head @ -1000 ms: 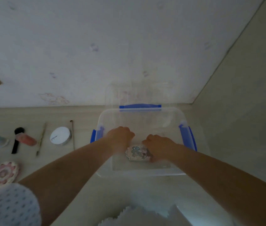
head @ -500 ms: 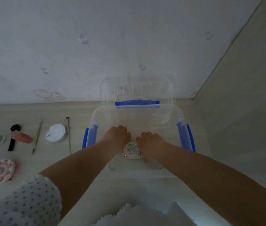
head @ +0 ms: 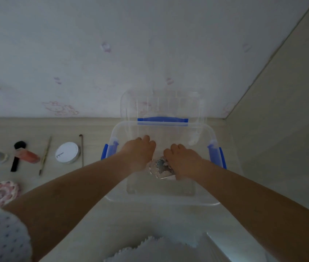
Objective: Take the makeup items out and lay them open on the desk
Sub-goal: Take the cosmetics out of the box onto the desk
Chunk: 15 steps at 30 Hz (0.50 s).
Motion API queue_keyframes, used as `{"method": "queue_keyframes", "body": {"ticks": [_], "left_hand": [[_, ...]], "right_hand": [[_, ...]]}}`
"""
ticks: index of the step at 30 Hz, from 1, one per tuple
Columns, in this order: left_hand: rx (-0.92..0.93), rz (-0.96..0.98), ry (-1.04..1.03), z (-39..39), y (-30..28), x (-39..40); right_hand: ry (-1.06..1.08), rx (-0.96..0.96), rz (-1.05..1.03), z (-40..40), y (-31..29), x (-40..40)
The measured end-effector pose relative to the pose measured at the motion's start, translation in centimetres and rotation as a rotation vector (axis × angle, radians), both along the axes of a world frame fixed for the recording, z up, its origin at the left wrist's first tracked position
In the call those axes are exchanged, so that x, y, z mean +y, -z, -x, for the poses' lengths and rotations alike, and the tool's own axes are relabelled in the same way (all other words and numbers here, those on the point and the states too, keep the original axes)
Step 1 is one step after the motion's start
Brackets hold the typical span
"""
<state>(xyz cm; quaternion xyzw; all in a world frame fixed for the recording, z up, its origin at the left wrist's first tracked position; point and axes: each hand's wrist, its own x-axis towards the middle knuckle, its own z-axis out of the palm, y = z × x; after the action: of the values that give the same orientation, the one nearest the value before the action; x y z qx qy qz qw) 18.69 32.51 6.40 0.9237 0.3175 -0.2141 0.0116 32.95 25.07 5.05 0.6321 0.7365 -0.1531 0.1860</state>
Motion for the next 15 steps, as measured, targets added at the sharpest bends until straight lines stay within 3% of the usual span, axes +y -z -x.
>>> {"method": "queue_keyframes", "body": {"ticks": [3,7,11,15], "left_hand": [[-0.204,0.035,-0.020,1.6,-2.8,0.8],[-0.554,0.103,-0.241,4.7,-7.9,0.2],[-0.738,0.102,-0.381,8.9,-10.5,-0.6],[-0.806,0.056,-0.525,13.5,-10.3,-1.3]], "right_hand": [[0.069,0.108,-0.073,-0.7,-2.1,-0.3],[0.203,0.277,-0.113,-0.5,-5.9,-0.7],[0.270,0.461,-0.219,2.0,-9.4,-0.8],[0.287,0.625,-0.253,6.2,-11.8,-0.7]]}}
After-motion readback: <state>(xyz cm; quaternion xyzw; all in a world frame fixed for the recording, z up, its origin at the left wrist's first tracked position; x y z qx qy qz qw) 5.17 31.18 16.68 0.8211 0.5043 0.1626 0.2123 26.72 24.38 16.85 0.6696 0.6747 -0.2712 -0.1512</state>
